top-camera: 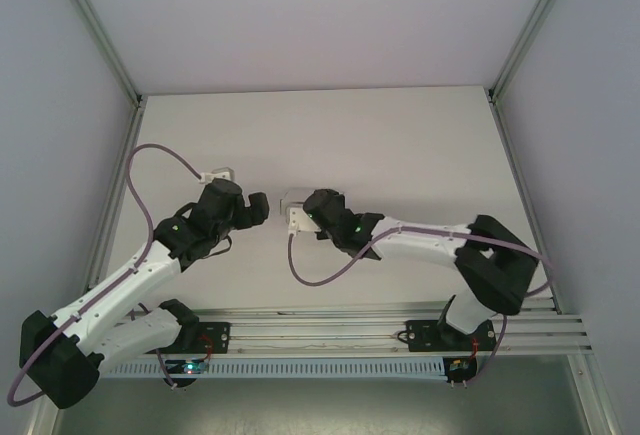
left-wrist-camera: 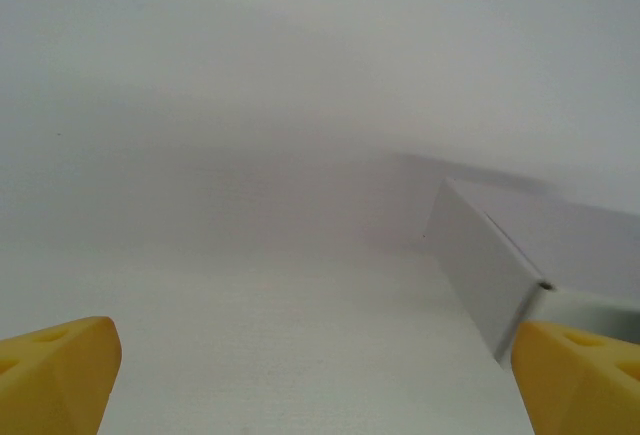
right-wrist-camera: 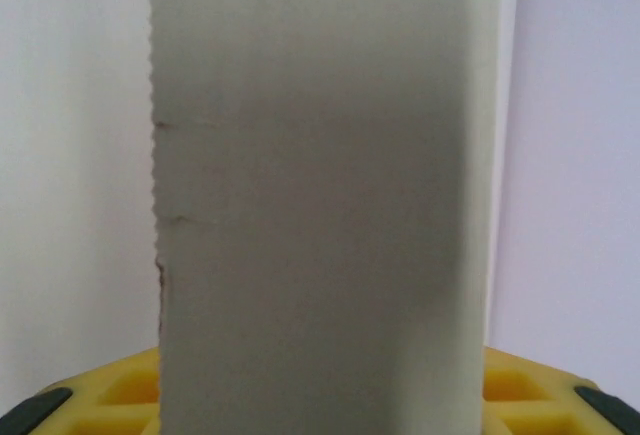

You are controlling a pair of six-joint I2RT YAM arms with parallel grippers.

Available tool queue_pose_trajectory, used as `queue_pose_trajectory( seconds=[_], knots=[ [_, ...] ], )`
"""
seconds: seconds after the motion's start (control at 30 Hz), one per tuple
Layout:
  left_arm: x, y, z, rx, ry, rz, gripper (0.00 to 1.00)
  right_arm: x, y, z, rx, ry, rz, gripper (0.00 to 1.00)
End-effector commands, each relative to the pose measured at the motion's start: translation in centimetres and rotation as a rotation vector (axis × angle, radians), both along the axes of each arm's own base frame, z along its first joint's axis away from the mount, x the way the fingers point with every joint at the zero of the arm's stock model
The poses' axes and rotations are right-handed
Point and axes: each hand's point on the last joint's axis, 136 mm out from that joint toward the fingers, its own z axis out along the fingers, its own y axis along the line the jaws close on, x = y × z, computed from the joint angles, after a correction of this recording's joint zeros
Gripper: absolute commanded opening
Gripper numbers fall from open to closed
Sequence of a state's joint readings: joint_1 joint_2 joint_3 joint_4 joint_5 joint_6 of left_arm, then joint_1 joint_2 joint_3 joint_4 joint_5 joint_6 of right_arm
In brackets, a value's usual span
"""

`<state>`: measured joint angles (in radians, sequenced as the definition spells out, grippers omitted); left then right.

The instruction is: Assemble paper box

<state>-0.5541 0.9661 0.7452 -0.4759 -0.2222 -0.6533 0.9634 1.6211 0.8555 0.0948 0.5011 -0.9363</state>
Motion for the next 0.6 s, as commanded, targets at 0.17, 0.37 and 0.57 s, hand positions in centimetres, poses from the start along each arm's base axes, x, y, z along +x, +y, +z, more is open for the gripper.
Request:
queue_pose_trajectory(
  seconds=[0.17,0.37,0.57],
  knots=[
    [-0.1,0.8,-0.6,0.018,0.002,0.021,1.0,2.9,0.0,-2.4,-0.048,-0.209,0.05,0.43],
    [0.3,0.2,-0.9,0.015,0.016,-0.001,1.0,1.7,-0.9,-4.5,-0.008,-0.132,0.065,0.65],
    [0.6,-0.1,-1.0,0.017,0.025,-0.007,1.0,0.6,-0.9,-4.5,0.024,-0.044,0.077,0.78]
  ],
)
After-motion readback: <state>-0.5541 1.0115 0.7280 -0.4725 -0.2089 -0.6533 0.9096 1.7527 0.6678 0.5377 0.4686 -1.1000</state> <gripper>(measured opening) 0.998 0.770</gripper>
